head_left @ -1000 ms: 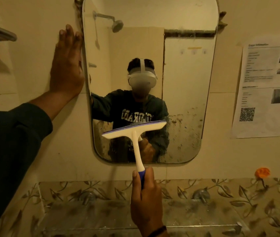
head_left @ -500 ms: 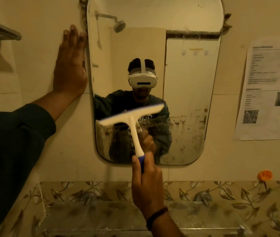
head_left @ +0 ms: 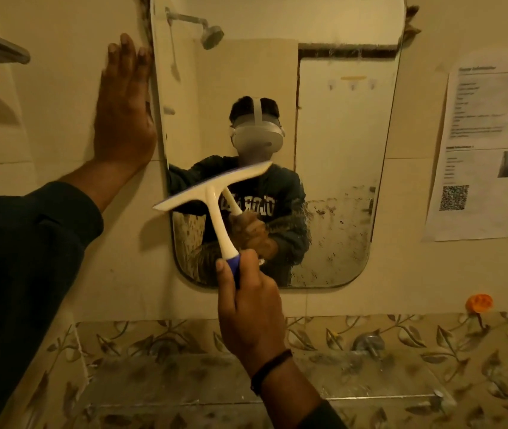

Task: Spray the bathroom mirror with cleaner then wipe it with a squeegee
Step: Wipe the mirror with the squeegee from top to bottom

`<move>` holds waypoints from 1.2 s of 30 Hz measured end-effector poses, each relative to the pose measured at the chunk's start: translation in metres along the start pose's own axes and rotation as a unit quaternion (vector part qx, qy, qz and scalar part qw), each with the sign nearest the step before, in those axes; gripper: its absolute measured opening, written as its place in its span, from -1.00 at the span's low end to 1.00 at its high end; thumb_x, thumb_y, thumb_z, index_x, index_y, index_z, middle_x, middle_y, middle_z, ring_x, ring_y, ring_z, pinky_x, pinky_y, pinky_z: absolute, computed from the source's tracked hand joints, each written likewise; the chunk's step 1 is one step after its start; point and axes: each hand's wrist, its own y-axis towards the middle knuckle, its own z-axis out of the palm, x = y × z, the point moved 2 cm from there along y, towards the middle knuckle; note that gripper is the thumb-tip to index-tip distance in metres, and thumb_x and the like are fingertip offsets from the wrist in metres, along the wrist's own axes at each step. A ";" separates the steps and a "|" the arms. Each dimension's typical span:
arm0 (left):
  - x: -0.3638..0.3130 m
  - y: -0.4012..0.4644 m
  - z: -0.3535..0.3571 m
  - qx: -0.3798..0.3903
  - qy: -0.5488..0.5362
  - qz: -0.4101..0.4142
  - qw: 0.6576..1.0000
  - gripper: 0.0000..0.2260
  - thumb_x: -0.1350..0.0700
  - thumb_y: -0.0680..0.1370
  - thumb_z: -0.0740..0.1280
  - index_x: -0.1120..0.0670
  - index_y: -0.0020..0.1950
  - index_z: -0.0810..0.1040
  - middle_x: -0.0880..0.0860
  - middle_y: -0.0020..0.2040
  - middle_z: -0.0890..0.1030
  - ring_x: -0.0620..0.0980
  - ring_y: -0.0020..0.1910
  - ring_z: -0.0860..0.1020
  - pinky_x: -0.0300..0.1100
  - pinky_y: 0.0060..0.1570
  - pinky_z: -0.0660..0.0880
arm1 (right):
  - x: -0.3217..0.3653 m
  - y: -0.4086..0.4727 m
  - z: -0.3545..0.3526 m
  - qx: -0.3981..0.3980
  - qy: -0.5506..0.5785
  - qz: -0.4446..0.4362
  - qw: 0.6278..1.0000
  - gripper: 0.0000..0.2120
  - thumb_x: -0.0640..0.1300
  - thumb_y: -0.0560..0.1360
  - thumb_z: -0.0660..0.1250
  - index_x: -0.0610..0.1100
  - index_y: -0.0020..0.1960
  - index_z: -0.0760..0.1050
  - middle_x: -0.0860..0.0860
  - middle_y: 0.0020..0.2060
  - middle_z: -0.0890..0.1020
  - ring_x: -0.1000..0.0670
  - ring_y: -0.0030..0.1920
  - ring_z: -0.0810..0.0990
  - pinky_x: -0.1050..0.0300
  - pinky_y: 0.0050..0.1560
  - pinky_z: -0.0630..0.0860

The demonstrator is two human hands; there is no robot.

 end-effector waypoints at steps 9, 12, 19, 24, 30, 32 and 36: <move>0.001 0.000 -0.002 0.009 -0.006 0.004 1.000 -0.50 0.27 0.67 -0.04 0.13 0.63 0.02 0.20 0.63 0.01 0.20 0.62 -0.05 -0.06 0.59 -0.14 | -0.054 -0.076 -0.003 0.054 -0.077 0.049 0.994 -0.65 0.42 0.50 -0.14 0.19 -0.09 0.20 0.12 -0.40 0.45 0.07 -0.35 0.52 0.28 -0.48 0.45; 0.000 0.001 -0.002 0.006 -0.003 0.000 1.000 -0.50 0.26 0.66 -0.05 0.14 0.62 0.02 0.21 0.63 0.01 0.21 0.62 -0.04 -0.07 0.58 -0.15 | -0.053 -0.081 -0.006 0.049 -0.059 0.067 0.995 -0.62 0.45 0.48 -0.15 0.19 -0.10 0.21 0.11 -0.40 0.46 0.08 -0.31 0.54 0.29 -0.48 0.44; 0.003 0.000 0.002 0.004 0.004 0.003 1.000 -0.51 0.23 0.68 -0.06 0.11 0.63 0.00 0.18 0.64 0.01 0.19 0.62 -0.04 -0.08 0.59 -0.15 | -0.014 -0.031 0.010 0.030 -0.029 0.004 0.999 -0.77 0.28 0.58 0.00 0.16 -0.08 0.23 0.13 -0.41 0.43 0.07 -0.46 0.45 0.23 -0.52 0.46; 0.004 0.000 0.002 0.000 0.000 0.008 1.000 -0.51 0.22 0.68 -0.05 0.11 0.63 0.01 0.19 0.64 0.01 0.19 0.62 -0.04 -0.08 0.59 -0.14 | -0.022 -0.030 0.012 0.054 -0.069 -0.009 0.996 -0.83 0.26 0.59 0.01 0.19 -0.07 0.18 0.17 -0.41 0.39 0.12 -0.47 0.43 0.36 -0.54 0.36; 0.004 -0.001 0.001 0.000 0.009 0.006 1.000 -0.52 0.23 0.69 -0.04 0.11 0.63 0.02 0.19 0.63 0.01 0.19 0.62 -0.04 -0.10 0.59 -0.15 | -0.059 -0.059 -0.015 0.082 -0.112 -0.006 0.990 -0.78 0.30 0.58 -0.04 0.18 -0.08 0.20 0.16 -0.41 0.41 0.12 -0.47 0.42 0.37 -0.52 0.35; 0.002 -0.001 0.001 0.002 0.012 0.005 1.000 -0.52 0.22 0.69 -0.05 0.12 0.63 0.01 0.19 0.63 0.01 0.19 0.62 -0.04 -0.09 0.59 -0.14 | -0.067 -0.066 -0.025 0.090 -0.118 -0.003 0.989 -0.74 0.32 0.57 -0.06 0.17 -0.09 0.21 0.14 -0.42 0.42 0.09 -0.48 0.43 0.36 -0.53 0.35; 0.000 -0.001 0.000 0.005 0.009 0.000 1.000 -0.51 0.23 0.68 -0.06 0.13 0.63 0.01 0.20 0.63 0.00 0.20 0.62 -0.05 -0.08 0.59 -0.15 | -0.061 -0.060 -0.030 0.096 -0.112 -0.001 0.989 -0.79 0.29 0.57 -0.01 0.19 -0.10 0.20 0.13 -0.43 0.42 0.07 -0.46 0.44 0.31 -0.53 0.39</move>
